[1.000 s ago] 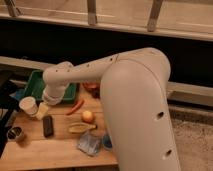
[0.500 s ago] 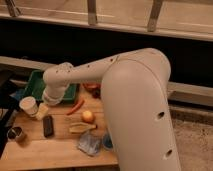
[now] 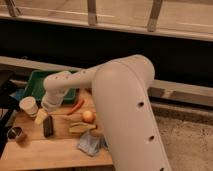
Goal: Place eraser in red bowl
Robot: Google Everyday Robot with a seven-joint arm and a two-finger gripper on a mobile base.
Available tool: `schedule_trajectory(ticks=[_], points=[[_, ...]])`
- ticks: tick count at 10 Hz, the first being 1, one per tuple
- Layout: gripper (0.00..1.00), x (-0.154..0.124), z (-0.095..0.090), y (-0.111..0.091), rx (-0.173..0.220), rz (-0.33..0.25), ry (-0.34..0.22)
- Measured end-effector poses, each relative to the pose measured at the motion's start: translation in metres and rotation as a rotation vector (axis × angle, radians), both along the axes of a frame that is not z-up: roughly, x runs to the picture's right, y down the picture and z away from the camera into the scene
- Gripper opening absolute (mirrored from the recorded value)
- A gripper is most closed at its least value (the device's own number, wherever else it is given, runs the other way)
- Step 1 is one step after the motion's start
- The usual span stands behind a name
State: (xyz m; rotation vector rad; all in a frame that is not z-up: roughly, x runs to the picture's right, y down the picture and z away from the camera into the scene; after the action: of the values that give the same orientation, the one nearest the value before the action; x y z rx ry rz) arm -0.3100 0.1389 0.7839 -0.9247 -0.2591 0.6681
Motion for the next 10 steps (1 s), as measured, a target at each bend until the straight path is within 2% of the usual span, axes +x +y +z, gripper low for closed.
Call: schedule_trajectory(ticks=[2,3,4,10], points=[[0.8,-0.016,0.015,0.02,-0.043,0.012,0.009],[0.8,-0.018,0.019,0.024,-0.053,0.019,0.028],[0.8,-0.023,0.026,0.031,-0.06,0.018,0.053],[0.8,-0.046,0.04,0.053,-0.07,-0.018,0.119]])
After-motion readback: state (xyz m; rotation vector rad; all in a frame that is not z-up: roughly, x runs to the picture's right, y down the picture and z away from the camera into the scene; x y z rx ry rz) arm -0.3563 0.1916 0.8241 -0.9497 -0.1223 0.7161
